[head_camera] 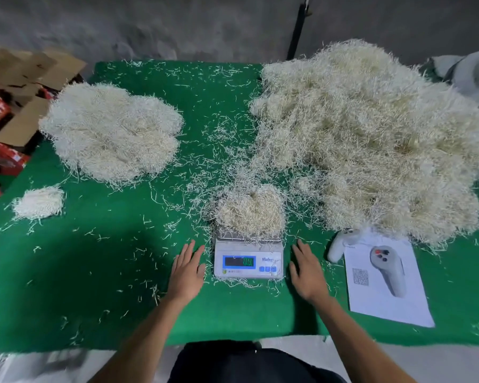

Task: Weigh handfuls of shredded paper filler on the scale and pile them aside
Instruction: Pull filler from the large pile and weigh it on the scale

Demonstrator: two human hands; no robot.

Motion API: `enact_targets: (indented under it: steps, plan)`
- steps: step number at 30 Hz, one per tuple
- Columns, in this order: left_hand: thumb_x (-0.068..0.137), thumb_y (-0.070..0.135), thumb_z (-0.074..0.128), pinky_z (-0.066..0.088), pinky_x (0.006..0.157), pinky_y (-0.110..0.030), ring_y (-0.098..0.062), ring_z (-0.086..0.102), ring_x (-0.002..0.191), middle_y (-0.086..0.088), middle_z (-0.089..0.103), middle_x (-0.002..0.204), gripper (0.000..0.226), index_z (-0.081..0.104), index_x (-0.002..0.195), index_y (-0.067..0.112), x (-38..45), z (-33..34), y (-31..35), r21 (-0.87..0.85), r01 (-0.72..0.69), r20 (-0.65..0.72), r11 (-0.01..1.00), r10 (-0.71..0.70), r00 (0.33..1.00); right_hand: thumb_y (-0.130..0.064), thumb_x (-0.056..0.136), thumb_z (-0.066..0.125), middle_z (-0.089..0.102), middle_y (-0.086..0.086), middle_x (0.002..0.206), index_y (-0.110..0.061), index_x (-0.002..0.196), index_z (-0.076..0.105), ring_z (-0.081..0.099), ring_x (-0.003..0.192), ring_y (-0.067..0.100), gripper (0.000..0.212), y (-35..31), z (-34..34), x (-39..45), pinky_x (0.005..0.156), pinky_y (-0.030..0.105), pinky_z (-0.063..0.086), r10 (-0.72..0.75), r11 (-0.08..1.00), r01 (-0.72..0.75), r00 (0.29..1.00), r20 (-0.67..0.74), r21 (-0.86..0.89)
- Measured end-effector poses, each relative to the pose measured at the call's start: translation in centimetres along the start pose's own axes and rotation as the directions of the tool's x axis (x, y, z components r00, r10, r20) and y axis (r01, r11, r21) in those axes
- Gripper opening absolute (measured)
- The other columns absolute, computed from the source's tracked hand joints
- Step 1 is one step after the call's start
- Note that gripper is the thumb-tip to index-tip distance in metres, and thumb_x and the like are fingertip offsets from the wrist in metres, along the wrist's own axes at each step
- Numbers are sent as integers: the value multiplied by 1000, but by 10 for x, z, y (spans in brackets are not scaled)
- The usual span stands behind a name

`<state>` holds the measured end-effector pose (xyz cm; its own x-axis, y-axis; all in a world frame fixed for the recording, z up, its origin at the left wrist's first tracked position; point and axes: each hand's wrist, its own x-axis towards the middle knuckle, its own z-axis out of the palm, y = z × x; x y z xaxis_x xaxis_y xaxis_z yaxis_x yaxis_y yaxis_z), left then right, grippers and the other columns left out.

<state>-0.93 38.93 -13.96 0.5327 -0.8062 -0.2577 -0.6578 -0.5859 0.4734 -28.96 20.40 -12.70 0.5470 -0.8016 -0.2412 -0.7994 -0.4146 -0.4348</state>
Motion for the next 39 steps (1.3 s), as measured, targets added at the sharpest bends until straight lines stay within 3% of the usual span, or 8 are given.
enact_targets:
  steps: [3, 11, 21, 26, 28, 31, 36, 39]
  plan:
    - [109, 23, 38, -13, 122, -36, -13, -13, 153, 4, -9, 169, 59, 13, 162, 26, -14, 11, -1, 45, 1, -18, 999, 0, 1000, -25, 109, 38, 6, 5, 172, -13, 162, 22, 3, 159, 24, 57, -4, 9, -11, 129, 43, 7, 26, 998, -27, 999, -24, -50]
    - [108, 17, 34, -10, 125, -43, -17, -20, 153, 2, -18, 167, 63, 2, 162, 25, -20, 25, 0, 135, 33, -16, 990, -31, 999, -27, 110, 27, -5, 4, 171, -14, 164, 10, -9, 158, 21, 59, -2, 17, -12, 129, 41, -1, 25, 988, -28, 1000, -16, -149]
    - [108, 17, 37, -8, 125, -41, -18, -11, 155, 1, -10, 169, 61, 9, 162, 23, -20, 23, 8, 118, 75, -28, 990, -72, 997, -32, 110, 23, -9, 4, 171, -14, 164, 3, -13, 157, 20, 60, 0, 22, -11, 128, 40, -6, 29, 983, -29, 1000, -2, -180]
    - [106, 17, 43, 10, 126, -42, -21, 10, 156, -3, 12, 169, 55, 29, 159, 22, -19, 17, 12, 99, 82, -78, 992, -75, 994, -32, 109, 30, 2, 3, 172, -15, 164, 15, -2, 159, 20, 59, -2, 21, -10, 129, 40, 2, 34, 985, -39, 999, -37, -170]
    - [105, 19, 45, 24, 119, -42, -24, 31, 148, -5, 33, 162, 46, 46, 151, 20, -12, 10, 17, 34, 119, -131, 992, -113, 985, -31, 107, 40, 24, 4, 168, -16, 157, 36, 22, 155, 24, 53, -4, 10, -2, 127, 42, 18, 53, 992, -59, 997, -60, -108]
    - [108, 23, 41, 36, 113, -47, -28, 54, 129, -9, 54, 147, 41, 51, 146, 16, 12, -13, 40, -181, 195, -184, 964, -228, 956, -26, 105, 46, 64, 13, 136, -12, 130, 64, 62, 118, 31, 34, -19, -21, 21, 104, 42, 49, 66, 994, -52, 987, -144, 99]
    - [105, 54, 30, 51, 100, -49, -20, 64, 110, -5, 60, 134, 60, 32, 155, 20, 37, -54, 103, -478, 136, -171, 868, -243, 955, -41, 107, 48, 56, 6, 145, -14, 147, 49, 57, 126, 19, 49, -81, -70, 51, 108, 45, 49, 46, 836, 134, 949, -311, 532]
    - [106, 56, 28, 48, 104, -45, -17, 59, 117, -7, 55, 141, 53, 45, 143, 23, 45, -60, 141, -520, 125, -60, 845, -181, 982, -58, 98, 55, 41, 3, 159, -22, 159, 30, 47, 136, 20, 75, -118, -78, 62, 111, 44, 42, 21, 768, 121, 977, -214, 628]
